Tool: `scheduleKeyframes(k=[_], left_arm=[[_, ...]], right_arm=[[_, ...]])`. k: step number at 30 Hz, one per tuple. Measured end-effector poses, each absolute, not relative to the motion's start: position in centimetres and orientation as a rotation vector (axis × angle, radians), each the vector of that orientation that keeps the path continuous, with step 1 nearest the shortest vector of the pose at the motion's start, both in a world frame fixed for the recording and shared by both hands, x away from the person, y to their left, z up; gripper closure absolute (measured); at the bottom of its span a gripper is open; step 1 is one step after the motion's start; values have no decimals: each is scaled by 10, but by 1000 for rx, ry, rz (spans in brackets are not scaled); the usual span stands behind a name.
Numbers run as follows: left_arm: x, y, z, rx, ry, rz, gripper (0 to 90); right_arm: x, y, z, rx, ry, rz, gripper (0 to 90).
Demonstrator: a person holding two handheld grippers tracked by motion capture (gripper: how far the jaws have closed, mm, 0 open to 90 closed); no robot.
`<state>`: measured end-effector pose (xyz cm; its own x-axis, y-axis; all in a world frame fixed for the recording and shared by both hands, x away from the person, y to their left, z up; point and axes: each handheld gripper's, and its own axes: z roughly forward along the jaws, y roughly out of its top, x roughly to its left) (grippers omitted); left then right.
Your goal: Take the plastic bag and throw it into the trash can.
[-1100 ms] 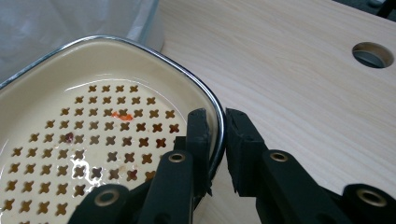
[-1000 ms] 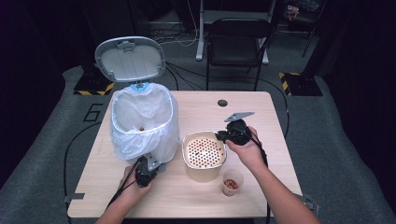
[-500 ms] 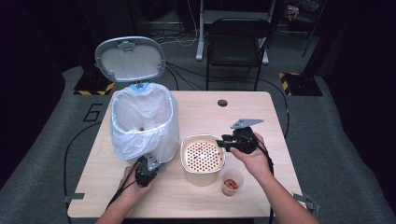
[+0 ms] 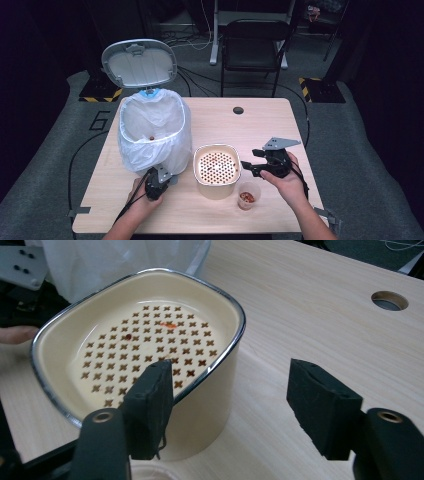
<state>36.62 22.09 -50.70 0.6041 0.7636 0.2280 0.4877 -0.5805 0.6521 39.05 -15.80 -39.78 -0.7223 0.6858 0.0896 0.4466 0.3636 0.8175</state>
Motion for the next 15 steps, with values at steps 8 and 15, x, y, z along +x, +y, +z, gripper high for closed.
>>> scheduleKeyframes(k=[8,15], left_arm=[[366,221,-507,2293,987,678,900],[366,221,-506,2302,990,672,900]], right_arm=[[367,-166,-414,962,2380,1292,185],[357,-165,-427,966,2384,1303,147]])
